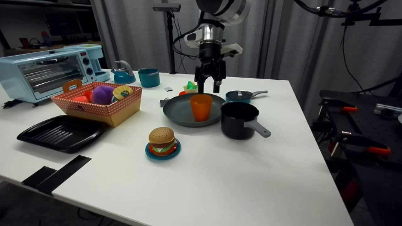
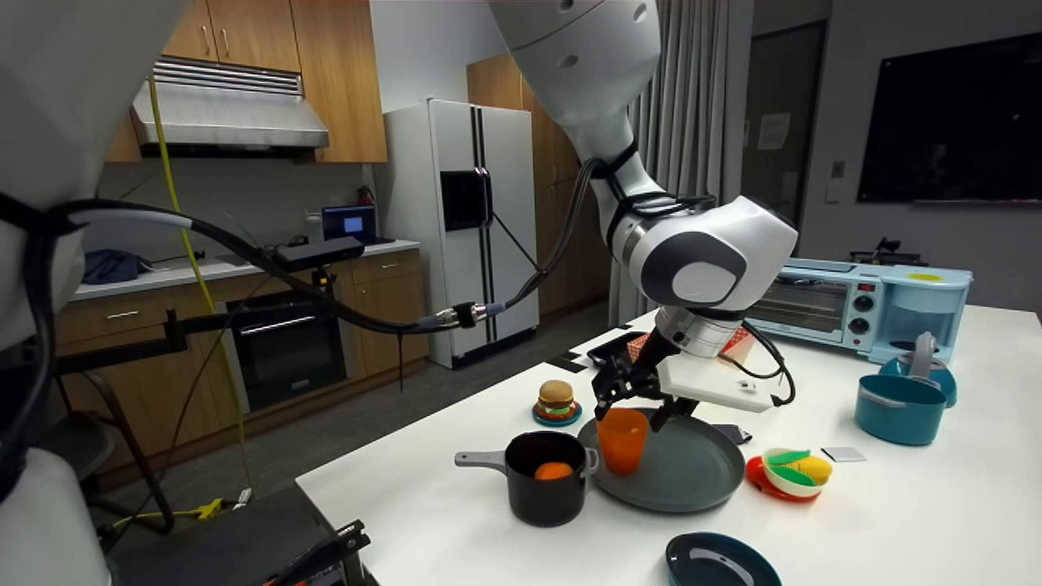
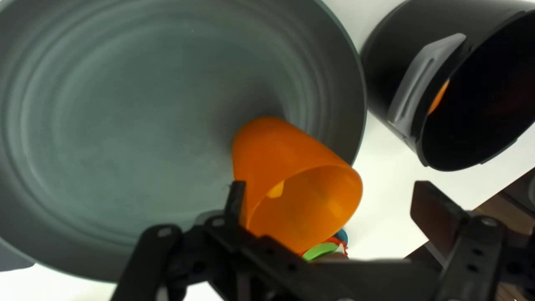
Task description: Pour the contents of the cup into the pot
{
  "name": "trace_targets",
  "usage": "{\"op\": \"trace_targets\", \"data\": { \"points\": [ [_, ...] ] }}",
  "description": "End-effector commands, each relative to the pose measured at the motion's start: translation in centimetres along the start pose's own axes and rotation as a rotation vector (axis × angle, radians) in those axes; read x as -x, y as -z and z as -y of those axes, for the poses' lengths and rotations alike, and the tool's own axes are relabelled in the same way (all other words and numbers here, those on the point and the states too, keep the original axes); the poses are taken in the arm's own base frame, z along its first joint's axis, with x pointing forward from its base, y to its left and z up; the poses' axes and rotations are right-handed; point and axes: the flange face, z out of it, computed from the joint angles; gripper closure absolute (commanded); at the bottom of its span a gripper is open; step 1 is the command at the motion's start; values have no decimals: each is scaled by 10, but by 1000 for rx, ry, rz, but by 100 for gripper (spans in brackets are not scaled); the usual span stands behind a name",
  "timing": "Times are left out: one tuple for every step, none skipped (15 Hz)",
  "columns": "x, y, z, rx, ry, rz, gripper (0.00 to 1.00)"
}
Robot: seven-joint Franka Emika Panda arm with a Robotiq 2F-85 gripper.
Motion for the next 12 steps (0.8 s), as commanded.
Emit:
{"op": "trace_targets", "data": {
  "points": [
    [-5,18,-11,12,-7,7,0],
    [-5,20,-15,19,-13,4,0],
    [-7,20,-19,26,-25,0,0],
    [-7,19,-21,36,-37,-1,0],
    [-10,18,-23,39,-50,1,0],
    [-12,17,-25,48,-74,-1,0],
    [-15,16,-27,50,-97,-3,0],
    [-18,14,-28,56,-116,5,0],
    [-20,12,-29,58,-135,15,0],
    [-22,10,-30,60,-151,22,0],
    [-23,8,-32,61,-167,28,0],
    [-24,6,-33,61,-182,35,0]
  ]
}}
